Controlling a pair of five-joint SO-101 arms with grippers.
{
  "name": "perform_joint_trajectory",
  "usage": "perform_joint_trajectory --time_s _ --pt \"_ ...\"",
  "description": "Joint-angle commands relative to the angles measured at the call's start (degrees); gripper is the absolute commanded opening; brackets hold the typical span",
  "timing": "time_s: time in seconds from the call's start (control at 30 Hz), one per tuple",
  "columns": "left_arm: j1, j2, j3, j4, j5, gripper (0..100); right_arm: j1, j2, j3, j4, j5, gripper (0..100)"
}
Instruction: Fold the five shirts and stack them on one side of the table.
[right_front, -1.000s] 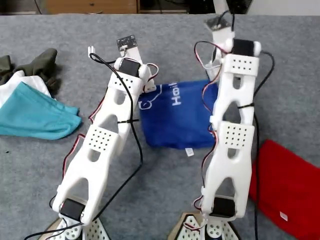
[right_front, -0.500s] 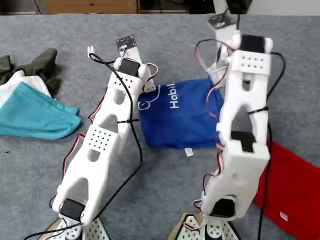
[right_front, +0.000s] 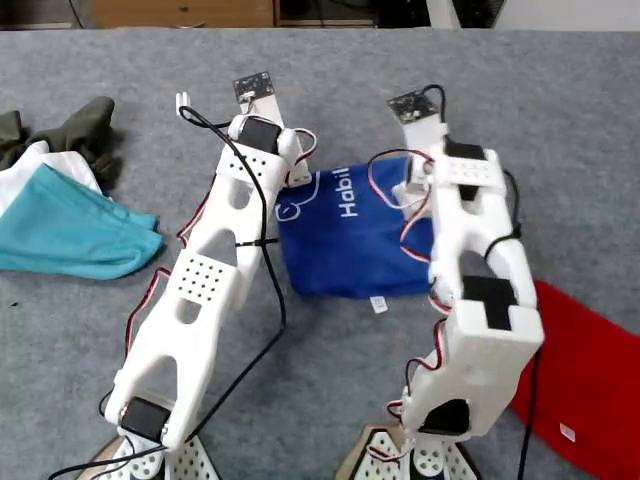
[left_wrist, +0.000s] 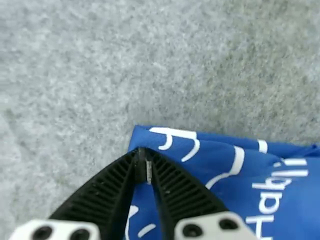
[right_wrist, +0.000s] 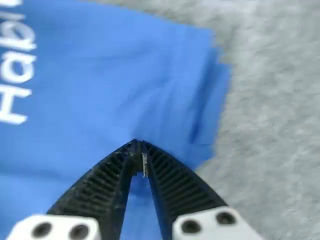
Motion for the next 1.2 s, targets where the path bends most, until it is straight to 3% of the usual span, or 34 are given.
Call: perform_joint_trajectory --time_s 0.0,0.2,0.4,0.67,1.17 --pt "2.29 -4.62 -2.02 1.05 0.18 2 4.53 3.38 -5.32 1.41 0.7 0.9" --pt "2.99 -9.36 -1.93 4.48 -4.75 2 4.97 10.07 -15.25 9.14 0.7 0.9" --pt "3.16 -19.56 -0.26 4.66 -7.56 2 4.88 10.95 -16.22 10.02 0.79 0.9" --pt "11.43 -34.95 32.7 4.13 -7.38 2 4.79 10.95 -16.22 10.02 0.97 0.9" --pt "4.92 -34.15 64.26 -18.37 -5.36 2 4.79 11.03 -16.4 10.02 0.79 0.9"
